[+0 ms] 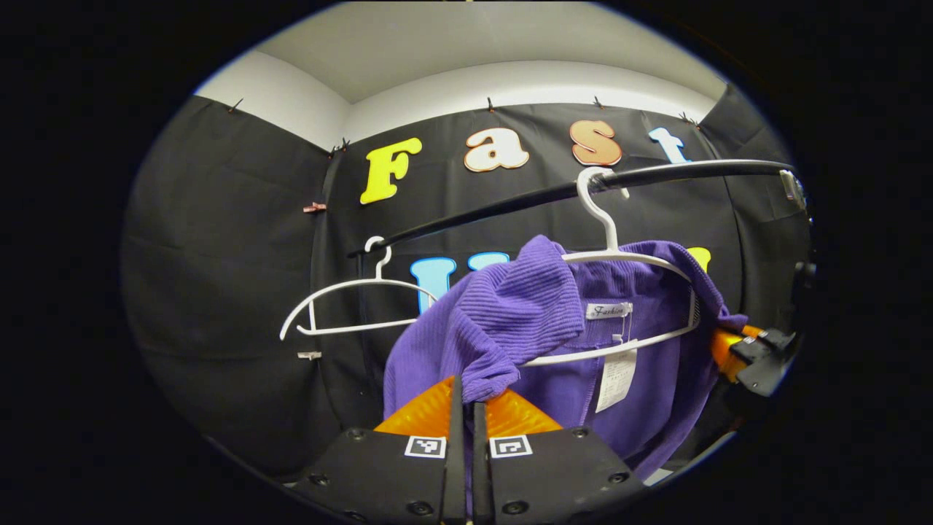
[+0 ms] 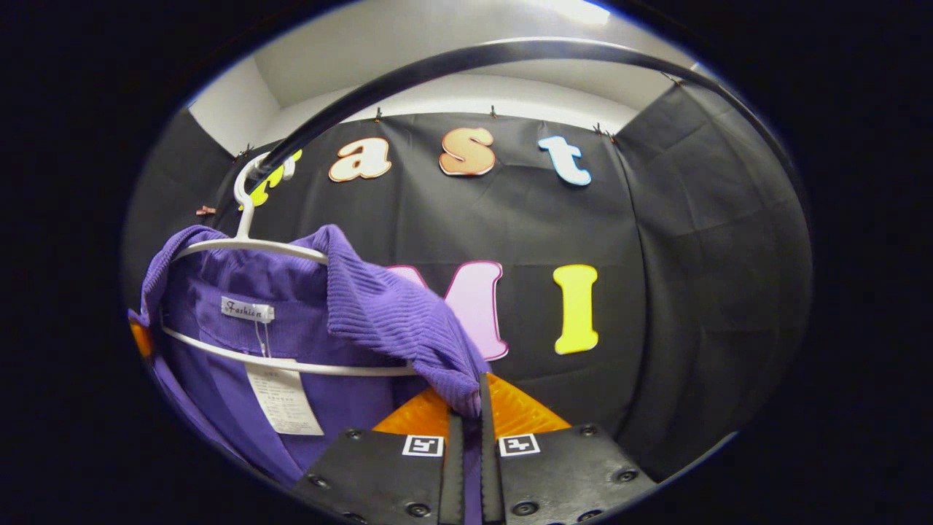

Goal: Grasp the clothes on the hanger with both hands and then place them into the laundry hamper below.

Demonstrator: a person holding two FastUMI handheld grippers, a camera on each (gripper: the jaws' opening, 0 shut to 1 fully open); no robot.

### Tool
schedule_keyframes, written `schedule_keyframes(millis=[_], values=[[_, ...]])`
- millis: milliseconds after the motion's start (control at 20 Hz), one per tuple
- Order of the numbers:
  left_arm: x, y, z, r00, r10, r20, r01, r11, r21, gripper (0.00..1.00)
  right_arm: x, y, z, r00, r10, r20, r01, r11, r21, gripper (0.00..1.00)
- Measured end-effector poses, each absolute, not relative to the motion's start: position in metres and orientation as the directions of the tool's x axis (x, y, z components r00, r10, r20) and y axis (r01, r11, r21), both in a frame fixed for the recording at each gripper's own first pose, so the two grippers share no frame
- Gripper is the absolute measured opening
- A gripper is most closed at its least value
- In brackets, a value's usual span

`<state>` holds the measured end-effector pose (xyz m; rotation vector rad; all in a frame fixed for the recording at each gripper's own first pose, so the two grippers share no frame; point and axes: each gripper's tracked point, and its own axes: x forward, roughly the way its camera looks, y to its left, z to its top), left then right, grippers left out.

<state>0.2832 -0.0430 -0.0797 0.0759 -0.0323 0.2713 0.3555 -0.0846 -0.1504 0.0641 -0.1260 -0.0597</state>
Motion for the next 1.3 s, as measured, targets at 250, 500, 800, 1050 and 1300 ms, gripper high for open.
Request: schedule_keyframes(millis=[250,500,800,1050,1300], values=[[0.292,-0.010,-0.034,0.947,0.307,0.095,-0.313,0.948,0.052,0.05,0.376,-0.106,-0.107,0.977,-0.076,0.201,0.075,0.997,0.011,0.13],[0.319,0.012,-0.046,0.957,0.288,0.028,-0.289,0.955,0.070,0.05,0.398,-0.101,-0.134,0.992,-0.037,0.120,0.042,0.998,-0.036,0.13],[0.310,0.019,-0.072,0.961,0.274,-0.021,-0.273,0.961,0.047,0.06,0.389,-0.100,-0.184,1.000,-0.017,0.010,0.017,0.999,0.034,0.13],[0.314,0.024,-0.084,0.965,0.246,-0.092,-0.244,0.969,0.031,0.06,0.391,-0.100,-0.211,0.996,0.006,-0.088,-0.001,0.998,0.059,0.13],[0.325,0.028,-0.100,0.965,0.236,-0.117,-0.229,0.971,0.068,0.05,0.385,-0.087,-0.250,0.988,0.049,-0.148,-0.036,0.995,0.088,0.13]])
